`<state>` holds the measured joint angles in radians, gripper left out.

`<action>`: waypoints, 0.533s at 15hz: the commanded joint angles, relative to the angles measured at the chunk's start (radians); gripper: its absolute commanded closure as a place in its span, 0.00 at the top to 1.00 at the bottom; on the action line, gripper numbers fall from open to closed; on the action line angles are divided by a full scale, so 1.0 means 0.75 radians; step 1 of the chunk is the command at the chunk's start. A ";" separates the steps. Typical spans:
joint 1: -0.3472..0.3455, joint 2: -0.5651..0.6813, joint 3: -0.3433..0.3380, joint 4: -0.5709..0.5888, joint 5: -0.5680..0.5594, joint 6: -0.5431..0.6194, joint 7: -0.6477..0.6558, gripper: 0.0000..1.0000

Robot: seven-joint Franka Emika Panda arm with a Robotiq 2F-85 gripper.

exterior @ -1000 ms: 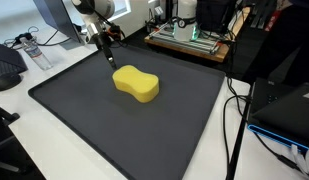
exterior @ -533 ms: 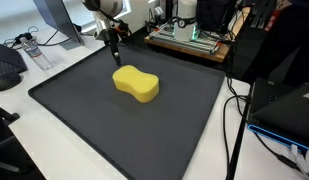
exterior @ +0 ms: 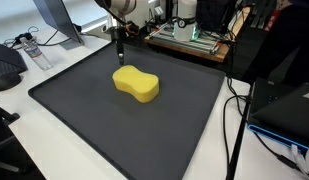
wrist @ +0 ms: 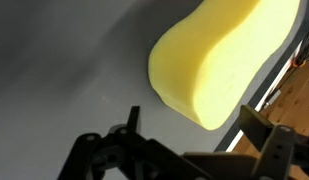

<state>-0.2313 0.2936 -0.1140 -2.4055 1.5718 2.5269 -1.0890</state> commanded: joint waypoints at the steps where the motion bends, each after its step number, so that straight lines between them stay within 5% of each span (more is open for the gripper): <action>1: 0.069 -0.115 0.025 -0.091 0.271 0.191 -0.171 1.00; 4: 0.137 -0.168 0.047 -0.119 0.401 0.352 -0.214 1.00; 8: 0.232 -0.244 0.108 -0.169 0.394 0.587 -0.152 1.00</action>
<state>-0.1028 0.1863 -0.0637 -2.4769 1.8475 2.8638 -1.2161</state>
